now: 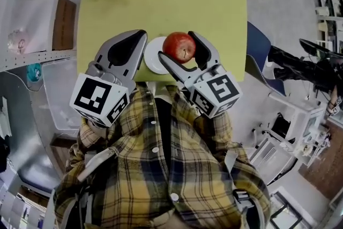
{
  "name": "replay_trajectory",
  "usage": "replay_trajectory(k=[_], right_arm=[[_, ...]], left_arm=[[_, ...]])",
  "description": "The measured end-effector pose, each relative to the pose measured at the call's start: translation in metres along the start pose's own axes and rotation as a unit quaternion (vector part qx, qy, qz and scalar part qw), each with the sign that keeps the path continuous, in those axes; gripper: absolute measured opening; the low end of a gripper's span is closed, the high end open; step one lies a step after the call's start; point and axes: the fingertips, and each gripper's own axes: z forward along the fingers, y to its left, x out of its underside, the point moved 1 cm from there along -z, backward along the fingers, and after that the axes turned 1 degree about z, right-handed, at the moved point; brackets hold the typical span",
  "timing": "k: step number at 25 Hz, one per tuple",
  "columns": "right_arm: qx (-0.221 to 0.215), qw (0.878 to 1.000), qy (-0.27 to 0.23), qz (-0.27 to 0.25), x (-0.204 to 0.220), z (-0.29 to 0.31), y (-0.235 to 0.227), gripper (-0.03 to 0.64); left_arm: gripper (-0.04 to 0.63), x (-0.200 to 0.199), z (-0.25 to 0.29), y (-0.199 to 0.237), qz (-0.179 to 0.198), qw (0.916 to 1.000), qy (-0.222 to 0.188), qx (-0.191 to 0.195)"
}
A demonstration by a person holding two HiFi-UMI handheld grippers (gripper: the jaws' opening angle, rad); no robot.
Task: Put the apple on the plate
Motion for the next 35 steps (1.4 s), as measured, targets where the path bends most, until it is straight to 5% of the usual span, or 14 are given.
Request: replay_trajectory(k=[12,35], right_arm=[[0.022,0.999,0.045,-0.004,0.035,0.002,-0.016,0.385],[-0.012,0.984,0.176,-0.002,0.156,0.058,-0.033,0.385]], left_arm=[[0.008,0.020,0.007,0.003,-0.003,0.9999,0.011,0.001],[0.008,0.051,-0.009,0.035,-0.020,0.9979,0.020,-0.058]])
